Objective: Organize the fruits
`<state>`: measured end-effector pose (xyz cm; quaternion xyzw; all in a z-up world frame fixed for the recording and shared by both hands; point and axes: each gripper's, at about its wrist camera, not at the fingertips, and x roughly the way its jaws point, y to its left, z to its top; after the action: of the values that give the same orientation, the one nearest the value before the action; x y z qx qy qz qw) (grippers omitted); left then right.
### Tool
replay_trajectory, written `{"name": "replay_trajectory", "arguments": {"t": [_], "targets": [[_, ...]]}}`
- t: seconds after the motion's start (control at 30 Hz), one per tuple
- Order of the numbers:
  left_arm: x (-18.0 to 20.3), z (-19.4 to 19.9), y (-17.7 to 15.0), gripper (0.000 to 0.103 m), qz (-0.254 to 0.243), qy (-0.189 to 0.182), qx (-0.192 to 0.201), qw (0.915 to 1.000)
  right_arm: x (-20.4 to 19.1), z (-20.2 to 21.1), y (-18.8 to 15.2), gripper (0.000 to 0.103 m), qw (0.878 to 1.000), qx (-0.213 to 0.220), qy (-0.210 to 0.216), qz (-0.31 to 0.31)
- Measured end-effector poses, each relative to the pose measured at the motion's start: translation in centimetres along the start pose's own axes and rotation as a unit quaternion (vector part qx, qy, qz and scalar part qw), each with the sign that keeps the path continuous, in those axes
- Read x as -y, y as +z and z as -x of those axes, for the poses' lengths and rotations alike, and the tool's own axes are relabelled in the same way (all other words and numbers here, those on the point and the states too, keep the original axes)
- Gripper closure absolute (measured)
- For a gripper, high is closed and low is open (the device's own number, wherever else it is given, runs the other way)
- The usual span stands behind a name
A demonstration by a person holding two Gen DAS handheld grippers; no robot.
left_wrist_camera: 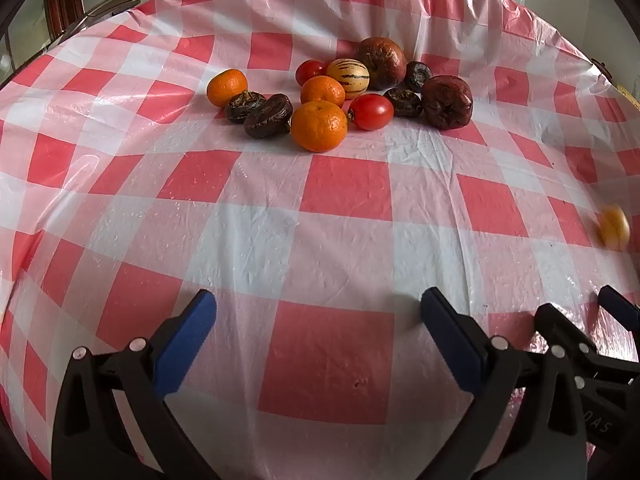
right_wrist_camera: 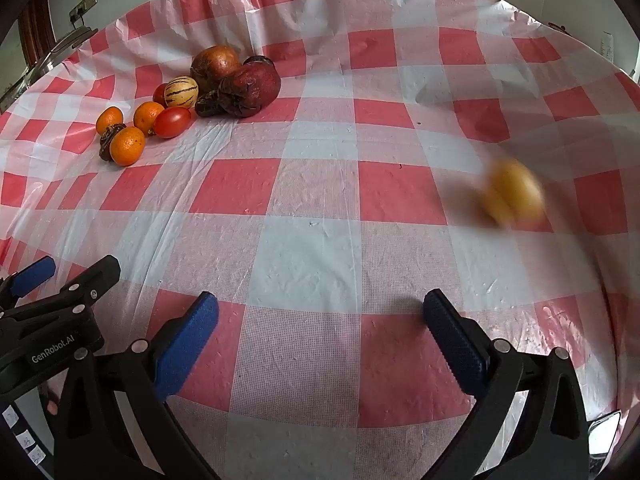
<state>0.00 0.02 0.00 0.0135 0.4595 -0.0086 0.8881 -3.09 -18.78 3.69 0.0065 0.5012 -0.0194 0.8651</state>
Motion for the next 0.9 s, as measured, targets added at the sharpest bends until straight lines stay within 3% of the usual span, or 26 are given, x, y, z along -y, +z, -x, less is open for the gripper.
{"name": "replay_trajectory", "arguments": {"t": [0.9], "targets": [[0.02, 0.00, 0.00, 0.001, -0.001, 0.002, 0.000, 1.0000, 0.03, 0.00, -0.01, 0.004, 1.000, 0.000, 0.004, -0.003]]}}
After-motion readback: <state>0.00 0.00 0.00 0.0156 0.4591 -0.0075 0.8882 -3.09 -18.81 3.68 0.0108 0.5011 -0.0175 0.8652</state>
